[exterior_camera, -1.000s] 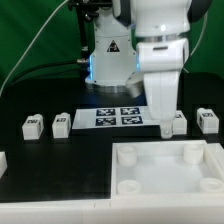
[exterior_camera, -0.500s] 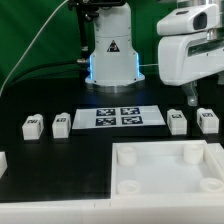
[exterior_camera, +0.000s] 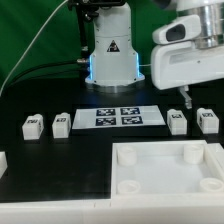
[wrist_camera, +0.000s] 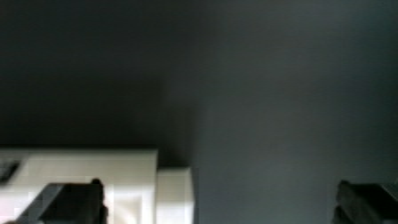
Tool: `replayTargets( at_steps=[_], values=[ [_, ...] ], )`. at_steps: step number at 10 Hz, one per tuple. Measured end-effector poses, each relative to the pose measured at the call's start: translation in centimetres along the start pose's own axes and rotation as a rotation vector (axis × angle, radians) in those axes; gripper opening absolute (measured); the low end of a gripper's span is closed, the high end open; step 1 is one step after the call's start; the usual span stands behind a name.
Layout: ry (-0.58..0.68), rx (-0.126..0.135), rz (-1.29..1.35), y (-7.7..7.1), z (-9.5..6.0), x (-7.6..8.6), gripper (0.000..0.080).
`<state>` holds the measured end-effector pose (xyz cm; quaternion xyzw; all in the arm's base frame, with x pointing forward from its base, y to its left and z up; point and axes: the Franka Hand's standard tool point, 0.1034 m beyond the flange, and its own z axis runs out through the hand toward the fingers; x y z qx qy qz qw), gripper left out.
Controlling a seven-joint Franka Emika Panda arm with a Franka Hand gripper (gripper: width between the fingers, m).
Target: Assemble one leg
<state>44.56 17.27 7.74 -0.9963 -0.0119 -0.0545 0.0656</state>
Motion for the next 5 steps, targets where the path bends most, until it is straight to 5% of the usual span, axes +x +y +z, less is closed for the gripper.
replayTargets(
  at_steps=[3, 4, 5],
  values=[
    [-0.086, -0.011, -0.017, -1.5, 1.3, -2.5, 0.0649],
    [-0.225, -0.036, -0.017, -1.3, 1.5, -3.5, 0.0649],
    [-0.305, -0.038, -0.021, -1.3, 1.8, -2.8, 0.0649]
  ],
)
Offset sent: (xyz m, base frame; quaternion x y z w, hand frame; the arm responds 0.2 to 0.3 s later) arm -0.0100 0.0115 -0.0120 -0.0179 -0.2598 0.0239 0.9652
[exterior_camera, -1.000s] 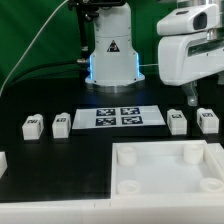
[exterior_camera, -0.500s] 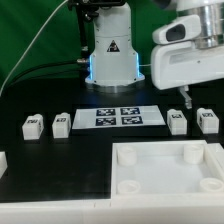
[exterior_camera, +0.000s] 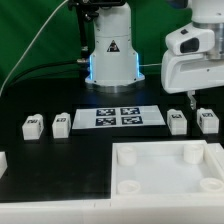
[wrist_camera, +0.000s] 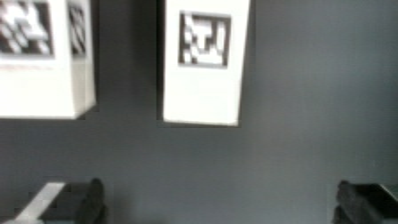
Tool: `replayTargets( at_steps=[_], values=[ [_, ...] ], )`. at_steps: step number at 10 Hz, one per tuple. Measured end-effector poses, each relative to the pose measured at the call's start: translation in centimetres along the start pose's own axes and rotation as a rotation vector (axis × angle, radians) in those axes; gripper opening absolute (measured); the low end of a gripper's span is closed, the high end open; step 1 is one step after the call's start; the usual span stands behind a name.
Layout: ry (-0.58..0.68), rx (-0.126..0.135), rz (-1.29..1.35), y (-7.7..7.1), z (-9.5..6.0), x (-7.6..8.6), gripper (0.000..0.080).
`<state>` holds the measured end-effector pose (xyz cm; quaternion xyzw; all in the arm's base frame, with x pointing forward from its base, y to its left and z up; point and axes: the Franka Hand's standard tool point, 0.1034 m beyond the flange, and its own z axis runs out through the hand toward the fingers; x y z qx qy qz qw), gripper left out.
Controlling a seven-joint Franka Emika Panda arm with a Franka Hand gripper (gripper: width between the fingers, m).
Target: Assemble one leg
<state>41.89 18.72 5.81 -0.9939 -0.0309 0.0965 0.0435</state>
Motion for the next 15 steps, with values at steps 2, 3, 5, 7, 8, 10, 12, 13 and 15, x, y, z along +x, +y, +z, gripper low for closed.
replayTargets(
  at_steps=[2, 3, 5, 7, 8, 10, 12, 13, 15],
  values=[
    [-0.200, -0.016, 0.003, 0.5, 0.3, -0.9, 0.0649],
    [-0.287, -0.017, 0.005, 0.4, 0.2, -0.6, 0.0649],
    [-0.454, -0.021, 0.010, 0.5, 0.4, -0.8, 0.0649],
    [-0.571, -0.035, 0.051, 0.2, 2.0, -1.0, 0.0649],
    [-0.592, -0.043, 0.053, 0.0, 2.9, -1.8, 0.0649],
    [-0.623, -0.052, 0.072, 0.0, 4.4, -2.6, 0.0649],
    [-0.647, -0.066, 0.088, -0.3, 5.5, -3.3, 0.0649],
    [-0.658, -0.068, 0.089, -0.3, 5.6, -3.6, 0.0649],
    [-0.657, -0.067, 0.088, -0.2, 5.7, -3.5, 0.0524]
  ],
)
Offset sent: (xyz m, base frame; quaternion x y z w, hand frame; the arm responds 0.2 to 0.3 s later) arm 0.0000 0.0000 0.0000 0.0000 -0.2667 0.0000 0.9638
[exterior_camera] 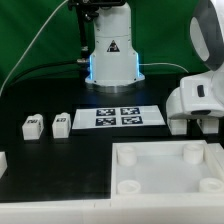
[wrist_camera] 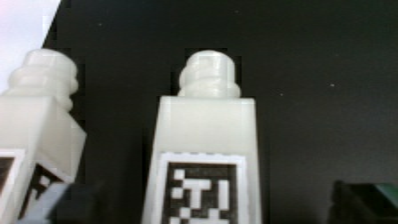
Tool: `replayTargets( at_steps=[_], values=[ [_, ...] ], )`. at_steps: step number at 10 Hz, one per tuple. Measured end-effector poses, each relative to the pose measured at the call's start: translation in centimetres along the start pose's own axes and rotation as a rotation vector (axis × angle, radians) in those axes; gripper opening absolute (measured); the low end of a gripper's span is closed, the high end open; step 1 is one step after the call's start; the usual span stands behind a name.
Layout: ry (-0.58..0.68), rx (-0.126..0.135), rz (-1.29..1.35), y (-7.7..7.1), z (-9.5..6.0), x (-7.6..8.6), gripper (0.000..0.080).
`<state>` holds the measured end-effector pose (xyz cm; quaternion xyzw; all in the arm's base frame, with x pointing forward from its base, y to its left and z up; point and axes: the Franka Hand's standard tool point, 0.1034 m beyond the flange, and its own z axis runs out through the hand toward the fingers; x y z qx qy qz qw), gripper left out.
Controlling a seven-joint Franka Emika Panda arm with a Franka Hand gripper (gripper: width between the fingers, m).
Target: Assemble one leg
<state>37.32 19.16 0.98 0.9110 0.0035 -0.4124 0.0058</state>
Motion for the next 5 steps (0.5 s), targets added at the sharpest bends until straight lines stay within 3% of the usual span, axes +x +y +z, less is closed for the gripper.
replayTargets(
  at_steps=[1, 2, 3, 5],
  values=[
    [0.000, 0.000, 0.000, 0.00, 0.00, 0.00, 0.0387],
    [0.000, 0.000, 0.000, 0.01, 0.00, 0.00, 0.0387],
    [0.000, 0.000, 0.000, 0.00, -0.01, 0.00, 0.0289],
    [0.000, 0.000, 0.000, 0.01, -0.01, 0.00, 0.0289]
  ],
)
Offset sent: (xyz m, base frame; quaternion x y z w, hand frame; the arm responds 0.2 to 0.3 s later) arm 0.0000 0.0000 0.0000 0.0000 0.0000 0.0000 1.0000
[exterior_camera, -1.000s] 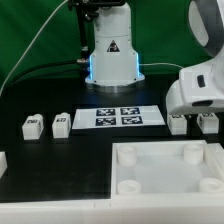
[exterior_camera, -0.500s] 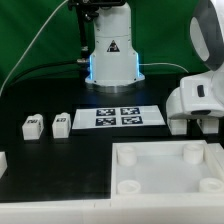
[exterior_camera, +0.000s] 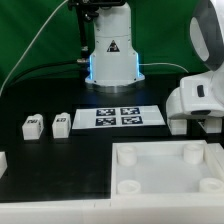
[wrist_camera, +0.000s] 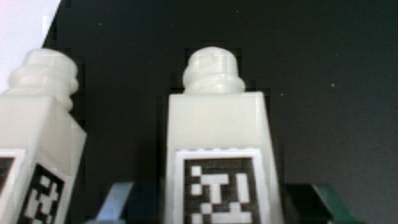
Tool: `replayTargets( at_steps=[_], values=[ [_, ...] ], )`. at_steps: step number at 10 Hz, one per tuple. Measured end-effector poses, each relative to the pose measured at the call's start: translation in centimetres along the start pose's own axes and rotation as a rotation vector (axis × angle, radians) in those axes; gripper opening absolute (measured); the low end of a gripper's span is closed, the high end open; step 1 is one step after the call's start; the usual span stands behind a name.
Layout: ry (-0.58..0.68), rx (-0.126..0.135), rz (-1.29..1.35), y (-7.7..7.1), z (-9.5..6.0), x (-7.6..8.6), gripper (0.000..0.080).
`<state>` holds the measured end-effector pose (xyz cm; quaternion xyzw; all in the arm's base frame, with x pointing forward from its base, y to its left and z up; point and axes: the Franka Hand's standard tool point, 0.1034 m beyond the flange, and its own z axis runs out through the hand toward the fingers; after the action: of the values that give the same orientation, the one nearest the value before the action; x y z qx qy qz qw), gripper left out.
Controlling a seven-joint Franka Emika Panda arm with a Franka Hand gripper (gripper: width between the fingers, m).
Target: Assemble one leg
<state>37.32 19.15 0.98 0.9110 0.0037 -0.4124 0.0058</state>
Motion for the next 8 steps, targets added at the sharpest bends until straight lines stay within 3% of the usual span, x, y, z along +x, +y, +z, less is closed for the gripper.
replayTargets(
  at_steps=[3, 4, 5, 6, 7, 8],
  values=[
    [0.000, 0.000, 0.000, 0.0, 0.0, 0.0, 0.0289],
    [0.009, -0.020, -0.040, 0.6, -0.4, 0.2, 0.0289],
    [0.049, -0.049, -0.098, 1.8, -2.7, 0.4, 0.0291],
    [0.098, -0.038, -0.126, 2.6, -5.6, 0.1, 0.0291],
    [0.085, -0.036, -0.134, 3.4, -7.4, -0.8, 0.0291],
    [0.133, -0.026, -0.168, 4.1, -9.7, -0.7, 0.0291]
  ],
)
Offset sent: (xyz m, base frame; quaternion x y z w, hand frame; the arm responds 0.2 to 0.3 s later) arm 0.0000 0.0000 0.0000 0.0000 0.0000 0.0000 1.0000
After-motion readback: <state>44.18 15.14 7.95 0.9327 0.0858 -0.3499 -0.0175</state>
